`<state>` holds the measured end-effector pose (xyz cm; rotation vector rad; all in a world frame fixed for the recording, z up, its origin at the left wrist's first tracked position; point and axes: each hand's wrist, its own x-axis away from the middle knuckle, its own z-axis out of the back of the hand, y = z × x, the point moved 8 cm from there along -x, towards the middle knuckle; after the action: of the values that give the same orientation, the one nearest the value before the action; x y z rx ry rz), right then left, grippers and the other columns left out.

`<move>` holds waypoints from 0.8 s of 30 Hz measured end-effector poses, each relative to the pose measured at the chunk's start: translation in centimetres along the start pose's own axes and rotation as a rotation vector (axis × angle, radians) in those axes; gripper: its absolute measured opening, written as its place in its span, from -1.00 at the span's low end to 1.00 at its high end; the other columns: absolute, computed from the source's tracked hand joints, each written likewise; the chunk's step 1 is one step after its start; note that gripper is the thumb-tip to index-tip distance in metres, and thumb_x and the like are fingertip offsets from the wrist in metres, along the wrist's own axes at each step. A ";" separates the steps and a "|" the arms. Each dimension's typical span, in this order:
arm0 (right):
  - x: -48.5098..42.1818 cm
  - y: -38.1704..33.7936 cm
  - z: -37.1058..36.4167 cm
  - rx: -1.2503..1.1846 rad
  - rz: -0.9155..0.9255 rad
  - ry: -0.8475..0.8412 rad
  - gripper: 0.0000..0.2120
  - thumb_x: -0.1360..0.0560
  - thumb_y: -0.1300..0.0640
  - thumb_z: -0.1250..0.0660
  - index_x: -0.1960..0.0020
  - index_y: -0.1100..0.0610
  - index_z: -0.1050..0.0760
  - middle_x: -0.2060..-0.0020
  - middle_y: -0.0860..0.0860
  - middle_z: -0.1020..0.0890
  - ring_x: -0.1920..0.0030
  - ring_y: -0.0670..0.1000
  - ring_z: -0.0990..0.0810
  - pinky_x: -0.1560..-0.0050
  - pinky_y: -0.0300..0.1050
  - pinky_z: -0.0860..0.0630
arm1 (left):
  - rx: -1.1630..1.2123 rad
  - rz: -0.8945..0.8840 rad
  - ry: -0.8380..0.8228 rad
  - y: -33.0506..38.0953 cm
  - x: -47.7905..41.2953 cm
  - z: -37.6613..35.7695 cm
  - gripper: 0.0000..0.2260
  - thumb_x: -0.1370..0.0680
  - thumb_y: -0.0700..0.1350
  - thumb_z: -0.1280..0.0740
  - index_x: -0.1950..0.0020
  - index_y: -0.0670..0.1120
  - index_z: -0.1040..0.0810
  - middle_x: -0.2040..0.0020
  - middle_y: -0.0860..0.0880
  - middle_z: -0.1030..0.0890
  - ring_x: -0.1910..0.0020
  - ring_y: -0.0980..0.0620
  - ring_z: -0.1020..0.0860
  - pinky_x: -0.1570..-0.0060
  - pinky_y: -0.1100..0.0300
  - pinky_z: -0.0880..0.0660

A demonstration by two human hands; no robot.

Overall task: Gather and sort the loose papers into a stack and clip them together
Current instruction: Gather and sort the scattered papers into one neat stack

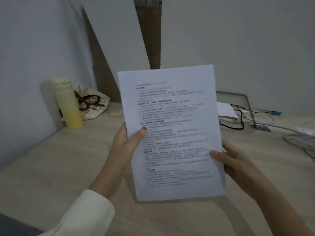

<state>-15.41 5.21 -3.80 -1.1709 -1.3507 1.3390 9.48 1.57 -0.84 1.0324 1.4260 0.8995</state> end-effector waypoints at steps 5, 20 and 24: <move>-0.1 -1.8 0.3 0.024 0.257 0.275 -0.74 -0.48 0.18 -0.27 -0.06 -0.12 -0.55 0.04 -0.14 -0.71 0.06 -0.13 -0.68 0.10 -0.24 -0.63 | -0.008 -0.058 0.005 -0.3 0.9 -0.9 -0.76 -0.54 -0.21 -0.26 -0.16 0.04 -0.48 0.02 0.20 -0.68 0.01 0.21 -0.63 0.10 0.33 -0.56; 0.8 4.0 0.1 0.012 0.130 0.379 -0.77 -0.56 0.13 -0.18 -0.10 -0.11 -0.53 0.00 -0.23 -0.68 -0.04 -0.17 -0.63 0.08 -0.24 -0.56 | -0.013 0.038 0.002 -6.0 3.2 -2.1 -0.72 -0.48 -0.03 -0.27 -0.19 0.14 -0.43 -0.06 0.32 -0.62 -0.13 0.22 -0.56 -0.01 0.38 -0.51; 0.8 4.3 0.6 0.016 0.095 0.409 -0.79 -0.55 0.11 -0.20 -0.09 -0.11 -0.53 0.01 -0.23 -0.68 -0.01 -0.18 -0.64 0.07 -0.21 -0.54 | -0.048 0.065 0.005 -6.7 2.9 -2.4 -0.74 -0.48 -0.02 -0.25 -0.15 0.19 -0.44 -0.04 0.30 -0.63 -0.10 0.25 -0.57 -0.04 0.35 -0.51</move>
<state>-15.93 5.77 -8.16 -1.4214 -0.9977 1.0949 6.31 2.14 -7.84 1.0454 1.3754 0.9797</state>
